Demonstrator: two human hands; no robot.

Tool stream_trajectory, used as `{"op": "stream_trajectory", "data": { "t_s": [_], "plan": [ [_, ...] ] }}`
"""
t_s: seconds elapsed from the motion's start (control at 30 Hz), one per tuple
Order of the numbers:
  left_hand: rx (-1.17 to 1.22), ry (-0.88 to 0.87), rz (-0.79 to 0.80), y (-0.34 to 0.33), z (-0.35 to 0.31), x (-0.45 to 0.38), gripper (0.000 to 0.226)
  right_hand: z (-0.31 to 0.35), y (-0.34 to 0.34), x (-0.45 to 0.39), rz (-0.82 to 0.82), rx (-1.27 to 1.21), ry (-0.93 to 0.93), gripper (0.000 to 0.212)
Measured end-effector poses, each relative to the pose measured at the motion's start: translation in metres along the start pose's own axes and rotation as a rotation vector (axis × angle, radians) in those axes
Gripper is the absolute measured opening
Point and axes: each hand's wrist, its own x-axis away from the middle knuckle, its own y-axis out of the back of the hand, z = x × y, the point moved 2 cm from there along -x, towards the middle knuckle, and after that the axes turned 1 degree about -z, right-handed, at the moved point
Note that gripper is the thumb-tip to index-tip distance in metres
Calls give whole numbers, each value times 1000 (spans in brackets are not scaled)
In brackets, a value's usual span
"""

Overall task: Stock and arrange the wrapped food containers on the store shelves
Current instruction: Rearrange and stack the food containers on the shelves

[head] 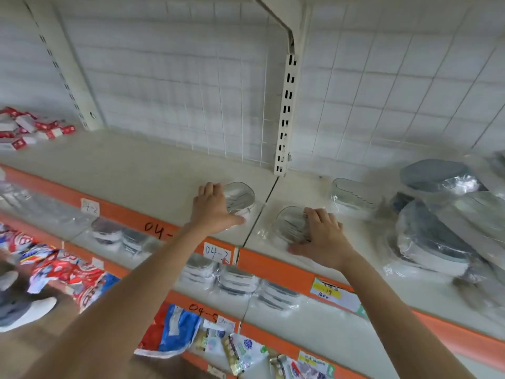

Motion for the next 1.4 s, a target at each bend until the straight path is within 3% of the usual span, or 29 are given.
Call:
{"op": "stream_trajectory", "data": {
  "t_s": [0.1,0.2,0.47,0.57,0.73,0.87,0.93,1.2,1.4],
  "plan": [
    [61,-31,-248,2,-6,28,101,-1,-3,3,-123,-53,14,92],
    [-36,-125,-421,9,-13,61,99,4,-5,12,-228,-43,43,95],
    [-10,-220,-549,51,-40,120,99,23,20,83,-608,-41,210,96],
    [47,-247,-558,46,-25,167,99,29,6,127,-619,-5,245,93],
    [-68,-272,-296,-8,24,260,97,32,-77,223,-350,49,268,97],
    [-132,-322,125,-41,26,288,100,-7,-125,281,-20,70,77,95],
    [-129,-371,257,-55,13,290,104,-31,-134,298,58,88,-23,94],
    [-93,-438,448,-127,-42,291,111,-102,-136,305,107,200,-216,93],
    [-47,-470,399,-221,-72,252,93,-159,-182,270,60,205,-340,82]
  ]
}}
